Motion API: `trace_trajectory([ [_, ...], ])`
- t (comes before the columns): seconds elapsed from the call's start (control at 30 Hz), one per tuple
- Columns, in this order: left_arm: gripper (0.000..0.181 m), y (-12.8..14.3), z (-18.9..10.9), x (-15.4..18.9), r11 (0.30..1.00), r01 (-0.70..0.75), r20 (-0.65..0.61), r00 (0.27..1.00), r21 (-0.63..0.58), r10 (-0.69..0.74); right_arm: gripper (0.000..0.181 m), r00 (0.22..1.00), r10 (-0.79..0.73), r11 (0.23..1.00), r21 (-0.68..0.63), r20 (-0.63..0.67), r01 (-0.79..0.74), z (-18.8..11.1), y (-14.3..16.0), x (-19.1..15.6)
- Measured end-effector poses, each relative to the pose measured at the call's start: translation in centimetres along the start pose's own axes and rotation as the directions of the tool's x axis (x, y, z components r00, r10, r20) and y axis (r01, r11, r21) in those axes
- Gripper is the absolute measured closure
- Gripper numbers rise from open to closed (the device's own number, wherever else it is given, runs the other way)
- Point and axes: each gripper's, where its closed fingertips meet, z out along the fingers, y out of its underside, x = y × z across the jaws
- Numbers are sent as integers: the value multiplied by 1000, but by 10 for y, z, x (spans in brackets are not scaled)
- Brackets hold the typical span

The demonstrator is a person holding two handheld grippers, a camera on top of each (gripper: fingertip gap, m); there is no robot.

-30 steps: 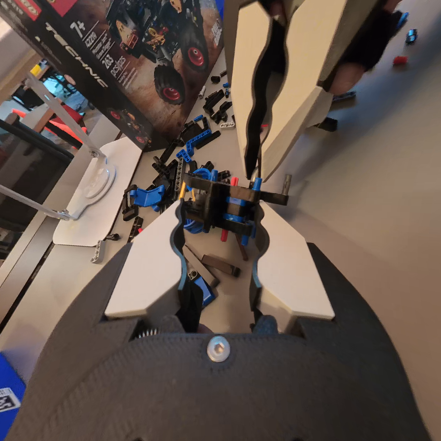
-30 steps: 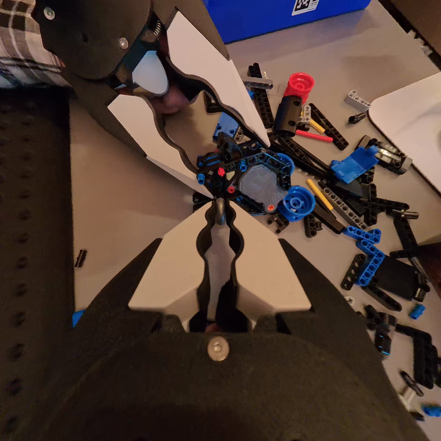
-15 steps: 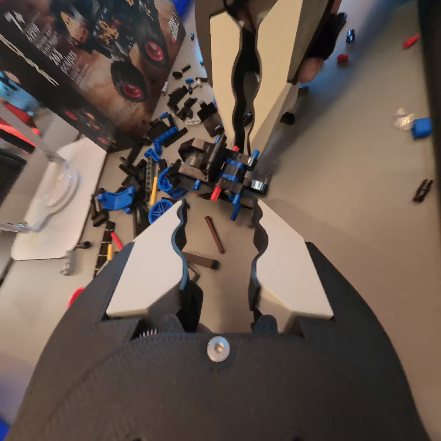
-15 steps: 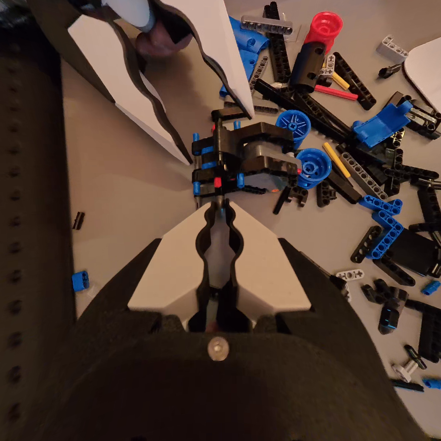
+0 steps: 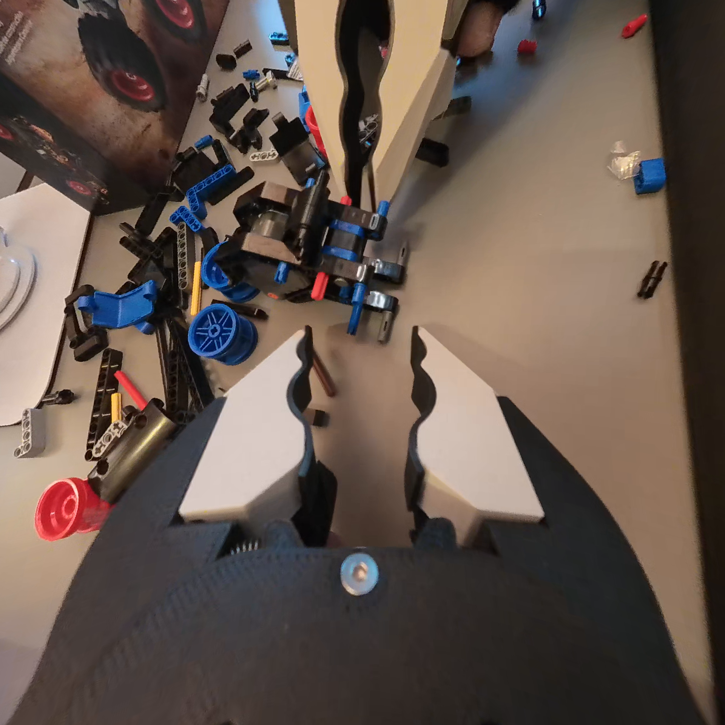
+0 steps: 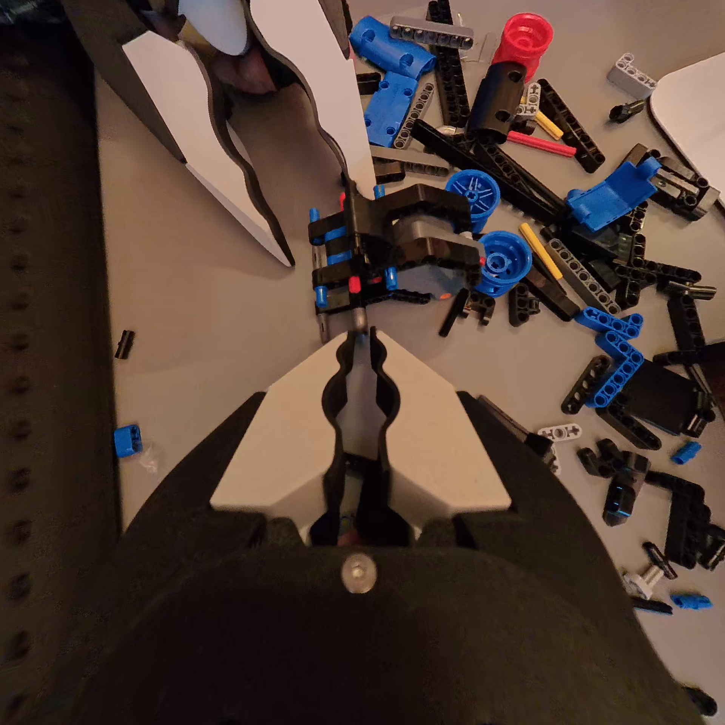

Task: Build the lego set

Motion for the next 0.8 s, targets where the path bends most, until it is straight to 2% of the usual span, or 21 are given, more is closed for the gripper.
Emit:
trace_trajectory([
  [0.13,135,0,0,3,1000,14,-26,1000,5,-14,172,1000,-8,1000,0,-2,8,1,-2,-1],
  [0.43,157,-4,7,7,1000,-10,-29,1000,3,10,175,999,51,998,-38,8,-51,9,3,-2],
  [0.63,160,-5,8,9,1000,-18,-27,999,1,18,176,956,264,965,-38,126,-261,8,2,-7],
  [0.8,160,-6,9,9,1000,-17,-29,999,4,17,176,921,334,942,-47,200,-332,7,3,-8],
])
